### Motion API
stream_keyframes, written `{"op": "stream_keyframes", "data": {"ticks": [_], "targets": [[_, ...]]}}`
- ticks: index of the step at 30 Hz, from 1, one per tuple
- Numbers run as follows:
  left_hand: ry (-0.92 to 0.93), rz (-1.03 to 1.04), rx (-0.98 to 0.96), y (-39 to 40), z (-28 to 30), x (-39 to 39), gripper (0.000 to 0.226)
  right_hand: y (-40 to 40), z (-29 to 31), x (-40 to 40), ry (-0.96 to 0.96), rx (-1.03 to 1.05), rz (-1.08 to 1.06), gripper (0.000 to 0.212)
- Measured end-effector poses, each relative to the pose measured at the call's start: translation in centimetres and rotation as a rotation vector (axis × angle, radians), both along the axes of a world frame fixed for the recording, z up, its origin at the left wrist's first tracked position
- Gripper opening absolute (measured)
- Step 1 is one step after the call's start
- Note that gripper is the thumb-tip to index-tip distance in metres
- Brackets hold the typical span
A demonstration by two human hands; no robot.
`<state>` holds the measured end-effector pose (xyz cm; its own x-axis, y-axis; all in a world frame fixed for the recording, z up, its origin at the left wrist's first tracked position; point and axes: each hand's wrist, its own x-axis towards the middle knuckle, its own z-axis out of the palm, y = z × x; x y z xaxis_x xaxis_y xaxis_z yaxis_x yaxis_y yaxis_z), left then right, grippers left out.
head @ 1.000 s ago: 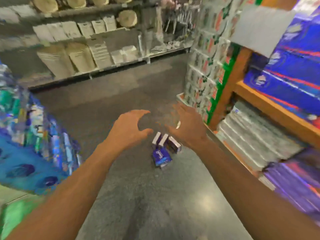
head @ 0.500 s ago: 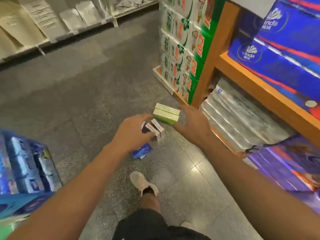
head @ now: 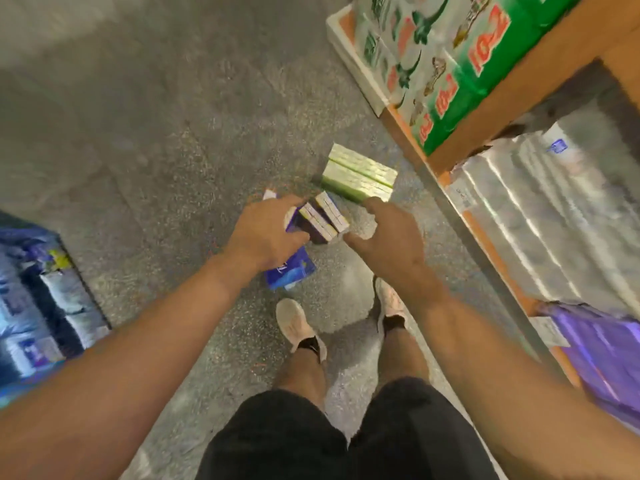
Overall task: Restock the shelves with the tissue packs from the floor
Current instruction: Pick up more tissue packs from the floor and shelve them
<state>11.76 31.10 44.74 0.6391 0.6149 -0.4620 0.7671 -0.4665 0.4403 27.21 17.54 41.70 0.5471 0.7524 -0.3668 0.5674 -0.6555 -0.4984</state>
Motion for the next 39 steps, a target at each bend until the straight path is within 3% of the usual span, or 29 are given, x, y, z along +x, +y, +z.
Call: {"op": "stream_keyframes", "data": {"ticks": [6, 11, 18, 21, 23, 27, 34, 39], "targets": [[0.095, 0.243, -0.065, 2.2, -20.1, 0.0, 0.050, 5.5, -19.1, 0.1, 0.112, -0.136, 0.112, 0.053], [0.197, 0.497, -0.172, 0.9, -38.4, -2.9, 0.053, 7.9, -35.7, -4.9, 0.190, -0.269, 0.228, 0.045], [0.267, 0.811, -0.132, -0.5, -55.1, -11.0, 0.084, 7.6, -51.8, -12.0, 0.267, -0.357, 0.165, 0.049], [0.214, 0.952, -0.188, 0.4, -58.5, -13.2, 0.109, 7.8, -56.2, -13.3, 0.276, -0.344, 0.091, 0.070], [0.114, 1.132, -0.349, 0.9, -60.2, -14.0, 0.116, 8.3, -57.6, -13.7, 0.354, -0.326, 0.001, 0.093], [-0.168, 1.373, -0.690, 0.4, -61.4, -14.1, 0.075, 9.4, -58.7, -14.2, 0.467, -0.359, -0.076, 0.109], [-0.308, 1.451, -0.857, -1.5, -60.9, -14.5, 0.069, 7.8, -58.1, -14.8, 0.515, -0.355, -0.163, 0.088], [-0.292, 1.453, -0.797, -2.6, -57.7, -15.6, 0.066, 6.7, -54.7, -15.6, 0.580, -0.290, -0.151, 0.066]]}}
